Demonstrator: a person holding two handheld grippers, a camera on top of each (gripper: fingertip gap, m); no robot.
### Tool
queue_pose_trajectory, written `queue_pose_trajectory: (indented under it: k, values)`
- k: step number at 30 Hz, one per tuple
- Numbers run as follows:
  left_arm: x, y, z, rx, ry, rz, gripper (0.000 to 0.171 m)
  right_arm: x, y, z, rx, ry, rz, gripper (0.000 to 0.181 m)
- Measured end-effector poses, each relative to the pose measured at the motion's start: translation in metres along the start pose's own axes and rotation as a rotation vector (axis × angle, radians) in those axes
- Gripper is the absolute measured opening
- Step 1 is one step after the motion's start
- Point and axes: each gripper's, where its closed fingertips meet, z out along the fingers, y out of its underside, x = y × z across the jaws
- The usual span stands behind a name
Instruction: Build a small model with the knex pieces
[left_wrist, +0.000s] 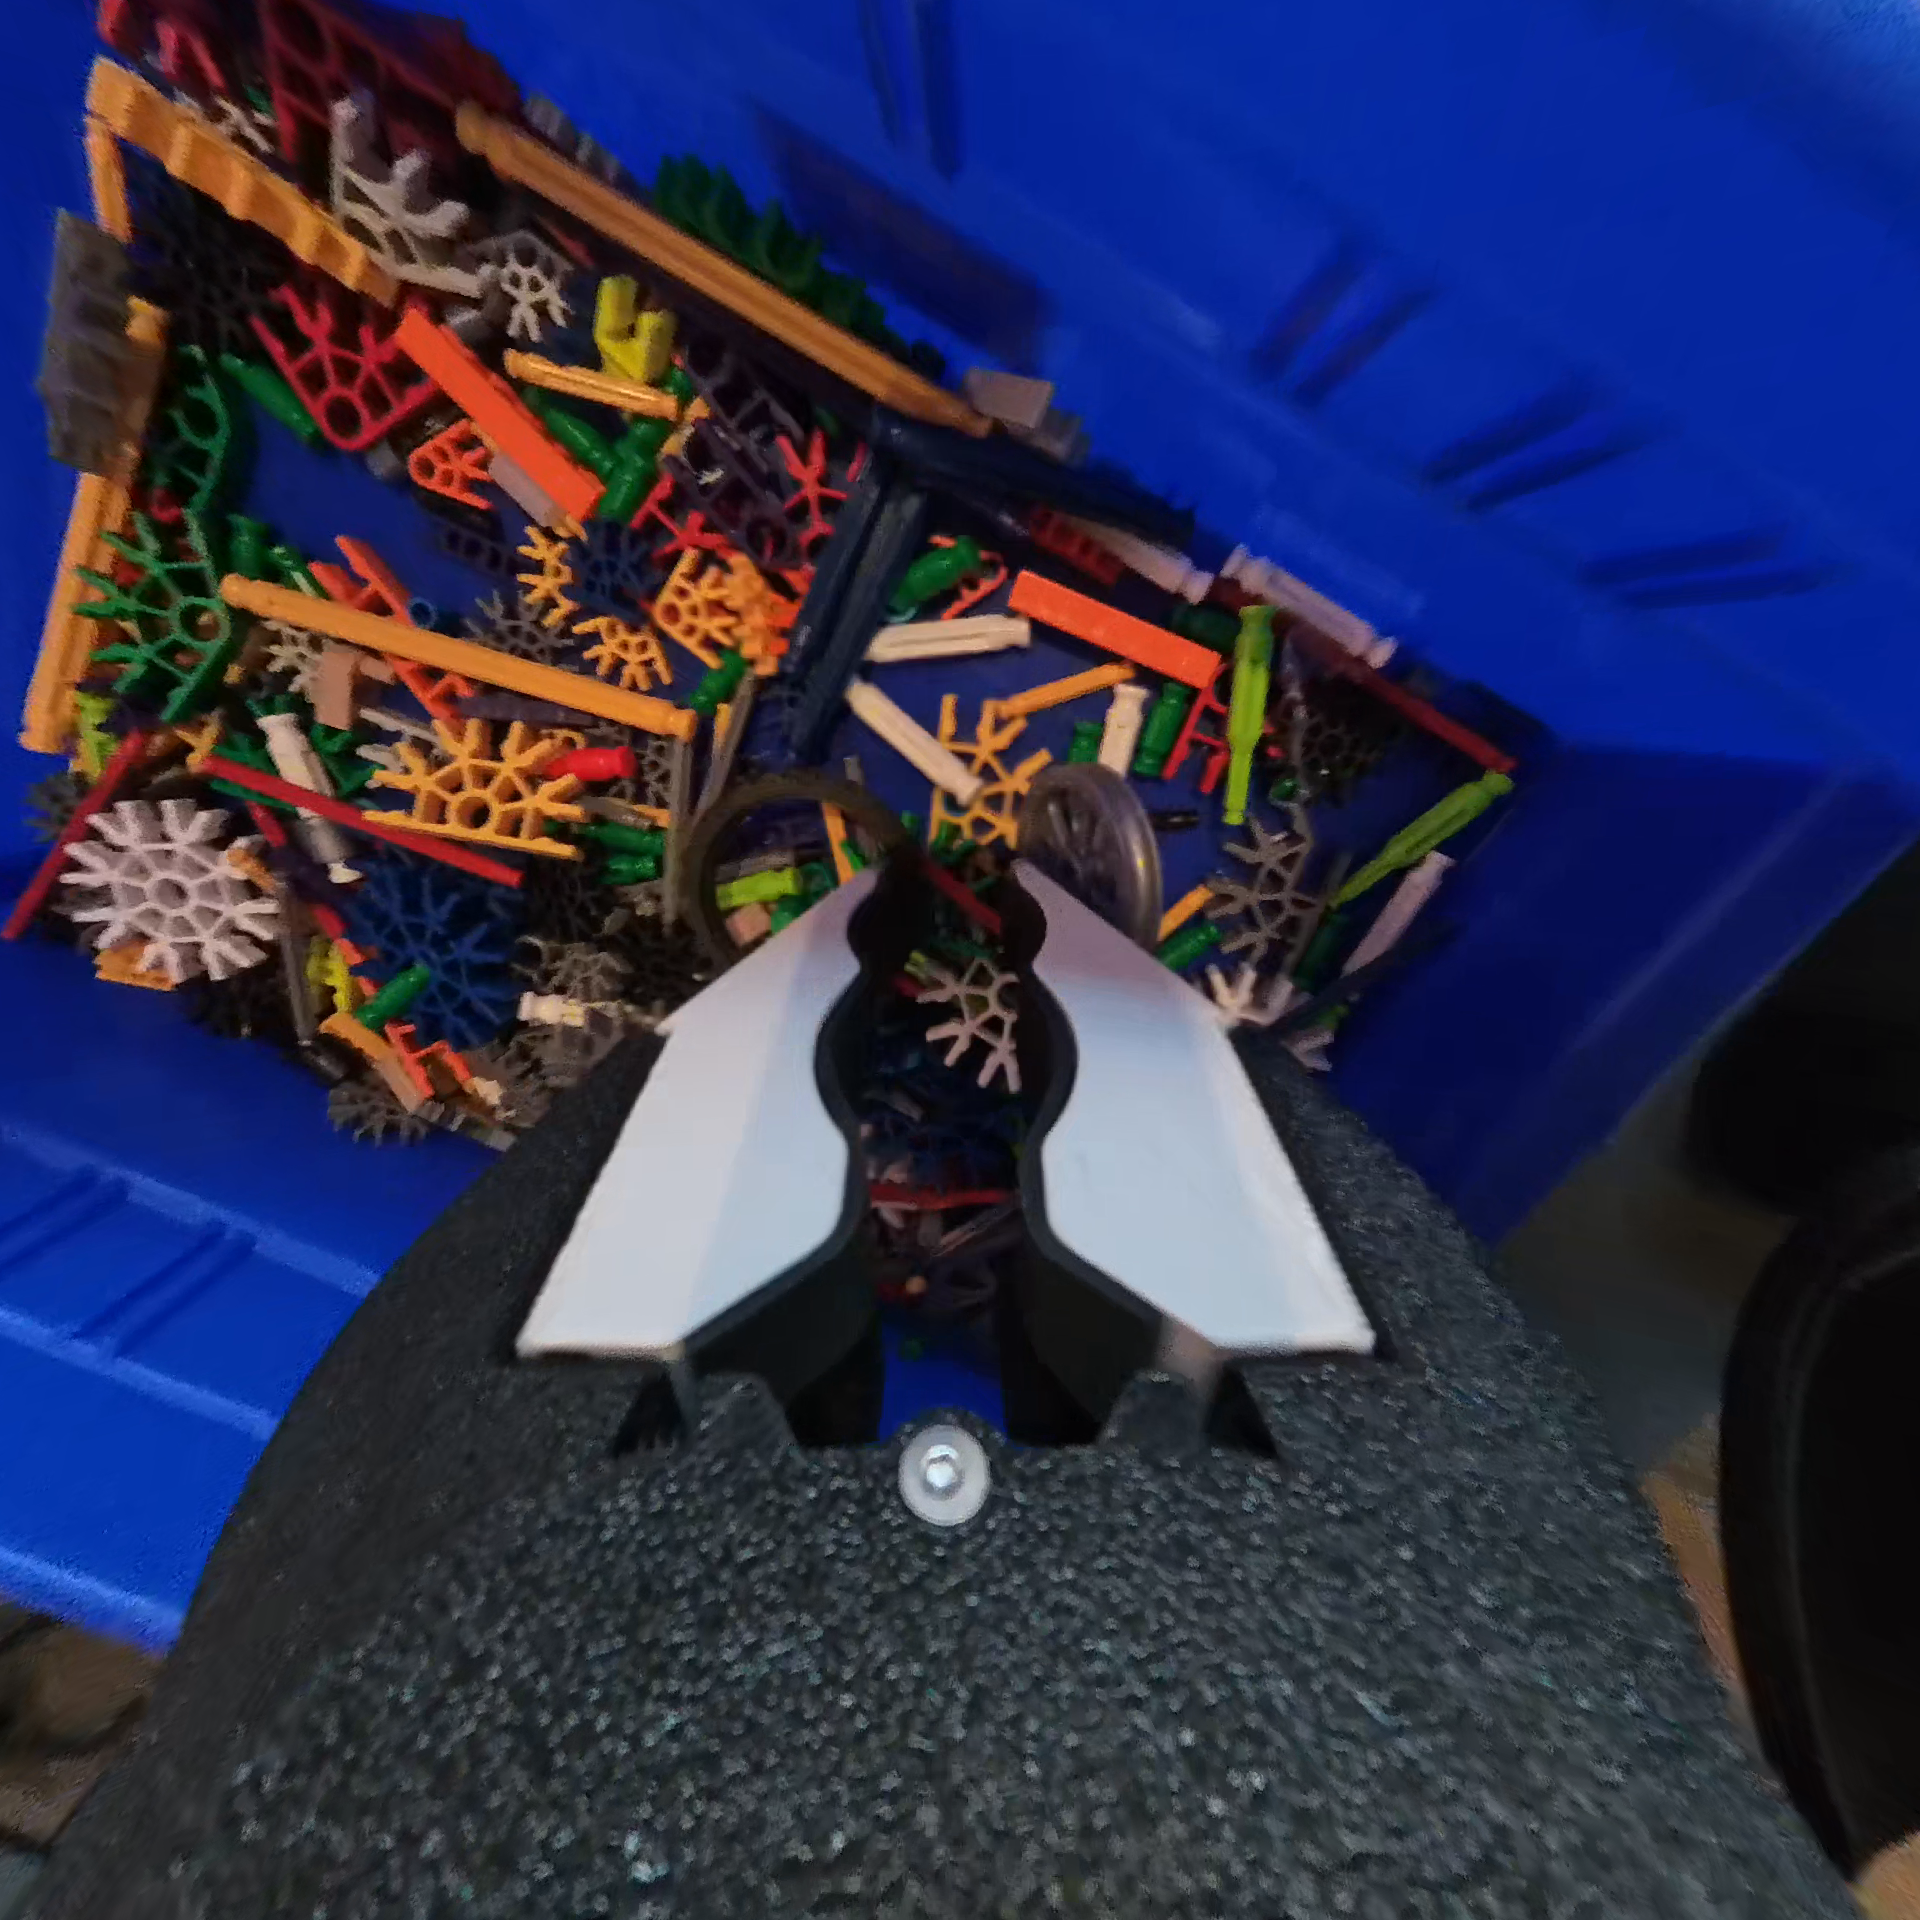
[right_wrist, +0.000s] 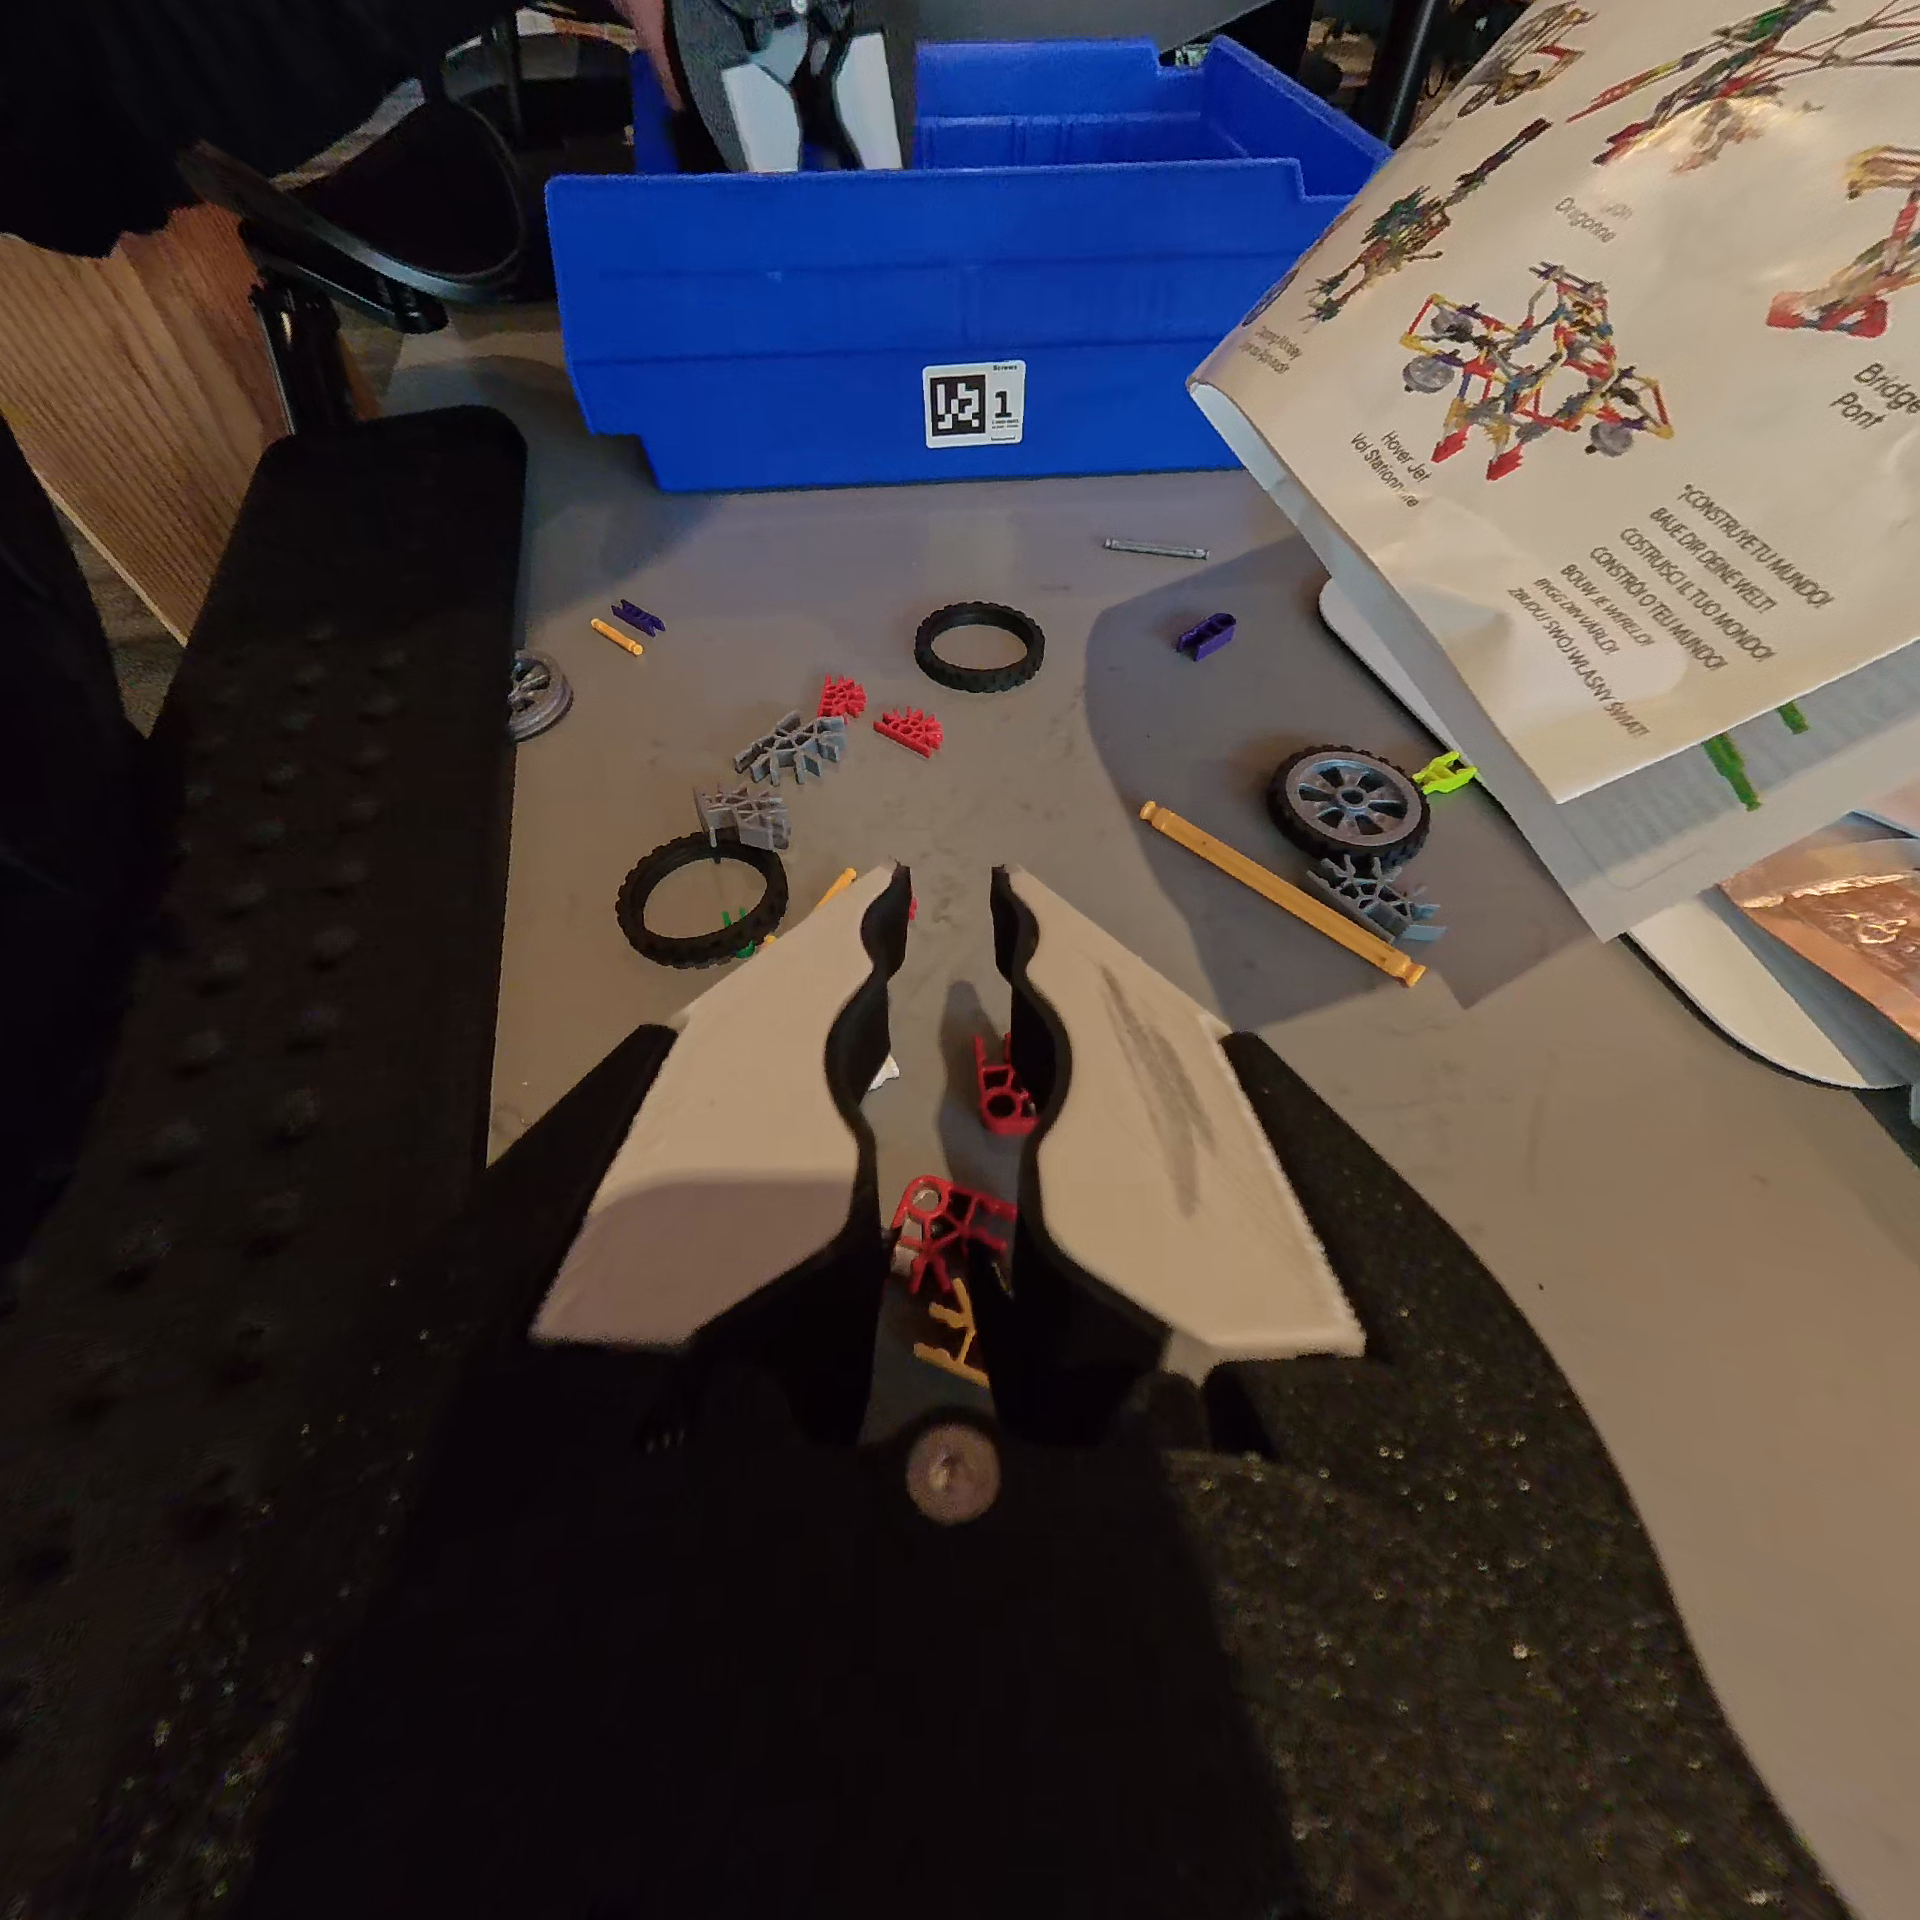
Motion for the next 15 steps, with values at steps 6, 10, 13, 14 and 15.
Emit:
queue_pose_trajectory:
  k: [6,10,13,14,15]
  values:
    - [0.048,0.003,-0.013,0.022,0.185,0.068,0.009,-0.001,0.001,0.0,-0.008,-0.003,-0.008,0.015]
    - [0.048,-0.008,-0.031,0.134,0.174,0.032,0.033,-0.002,0.003,0.0,-0.017,-0.006,-0.017,0.015]
    - [0.019,0.003,-0.029,0.109,0.079,-0.061,0.03,-0.003,0.004,0.001,-0.025,-0.007,-0.024,0.015]
    - [0.008,0.006,-0.026,0.092,0.029,-0.083,0.032,-0.004,0.004,0.001,-0.027,-0.007,-0.027,0.015]
    - [-0.002,0.011,-0.023,0.056,-0.022,-0.091,0.034,-0.004,0.004,0.001,-0.029,-0.007,-0.028,0.015]
